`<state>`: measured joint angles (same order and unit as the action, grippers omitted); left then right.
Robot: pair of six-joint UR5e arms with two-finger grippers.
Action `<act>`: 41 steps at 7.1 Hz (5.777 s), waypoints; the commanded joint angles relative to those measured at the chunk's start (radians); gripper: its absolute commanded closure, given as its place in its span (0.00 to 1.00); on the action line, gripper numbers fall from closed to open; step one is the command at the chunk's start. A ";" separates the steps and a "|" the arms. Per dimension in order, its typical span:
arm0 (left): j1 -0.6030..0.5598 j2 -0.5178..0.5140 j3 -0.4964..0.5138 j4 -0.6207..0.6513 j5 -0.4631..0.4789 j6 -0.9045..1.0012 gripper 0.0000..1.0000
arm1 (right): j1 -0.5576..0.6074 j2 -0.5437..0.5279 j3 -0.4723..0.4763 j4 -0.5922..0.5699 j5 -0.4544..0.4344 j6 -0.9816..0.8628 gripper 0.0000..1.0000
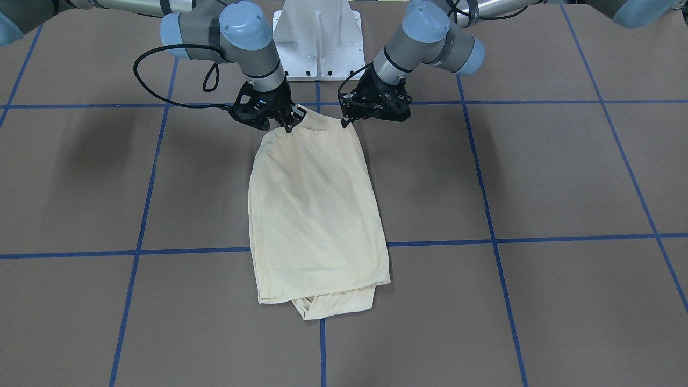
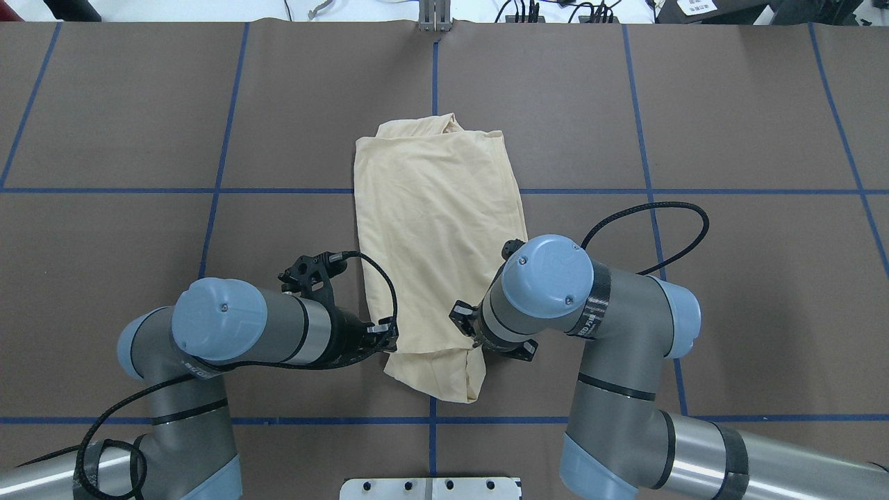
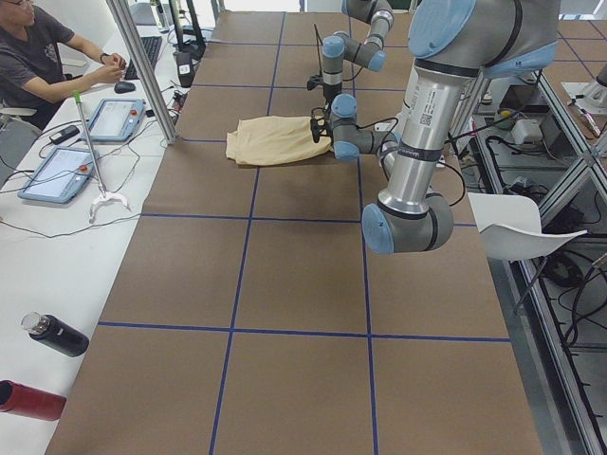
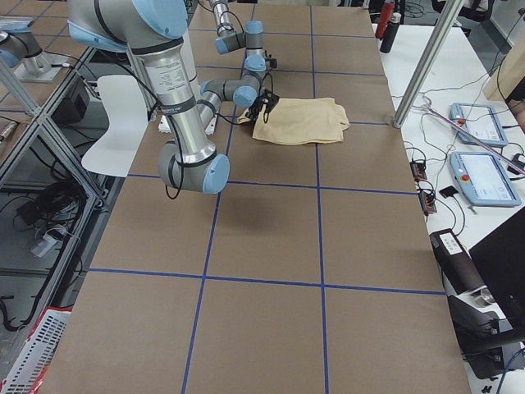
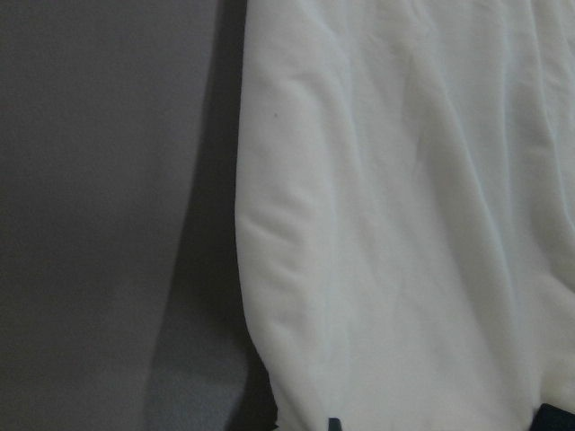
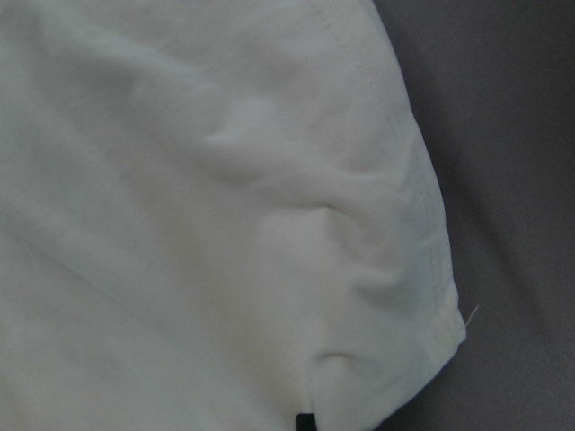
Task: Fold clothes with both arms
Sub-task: 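Lift the bundle's near edge with both grippers and fold it away from the robot, then lay the folded edge onto the bundle's far end with both grippers, then open both grippers and raise them off the folded beige bundle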
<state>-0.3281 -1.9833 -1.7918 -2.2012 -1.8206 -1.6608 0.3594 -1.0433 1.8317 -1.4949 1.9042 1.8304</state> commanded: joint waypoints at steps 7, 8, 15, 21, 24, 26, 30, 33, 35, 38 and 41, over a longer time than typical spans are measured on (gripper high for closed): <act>-0.109 -0.012 -0.077 0.095 -0.023 0.157 1.00 | 0.110 0.017 0.060 -0.056 0.038 -0.095 1.00; -0.168 -0.014 -0.072 0.097 -0.064 0.198 1.00 | 0.154 0.043 0.029 -0.057 0.039 -0.124 1.00; -0.348 -0.178 0.199 0.065 -0.083 0.308 1.00 | 0.329 0.236 -0.365 0.228 0.018 -0.155 1.00; -0.371 -0.227 0.331 -0.015 -0.081 0.312 1.00 | 0.339 0.345 -0.584 0.272 -0.034 -0.161 1.00; -0.371 -0.259 0.459 -0.133 -0.081 0.311 1.00 | 0.332 0.348 -0.598 0.274 -0.033 -0.163 1.00; -0.371 -0.261 0.459 -0.137 -0.081 0.312 0.85 | 0.328 0.347 -0.598 0.304 -0.034 -0.161 0.91; -0.377 -0.259 0.454 -0.138 -0.080 0.315 0.04 | 0.348 0.339 -0.623 0.318 -0.034 -0.163 0.01; -0.428 -0.246 0.453 -0.138 -0.085 0.319 0.02 | 0.407 0.336 -0.638 0.324 -0.028 -0.204 0.00; -0.489 -0.198 0.425 -0.130 -0.172 0.332 0.01 | 0.467 0.304 -0.638 0.321 -0.022 -0.357 0.00; -0.566 -0.045 0.300 -0.118 -0.170 0.508 0.01 | 0.542 0.238 -0.626 0.198 0.055 -0.669 0.00; -0.719 0.122 0.261 -0.121 -0.164 0.872 0.00 | 0.657 0.108 -0.542 0.096 0.122 -0.943 0.00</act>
<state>-0.9799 -1.9264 -1.5212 -2.3212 -1.9851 -0.9562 0.9599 -0.8711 1.2527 -1.3758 1.9792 0.9929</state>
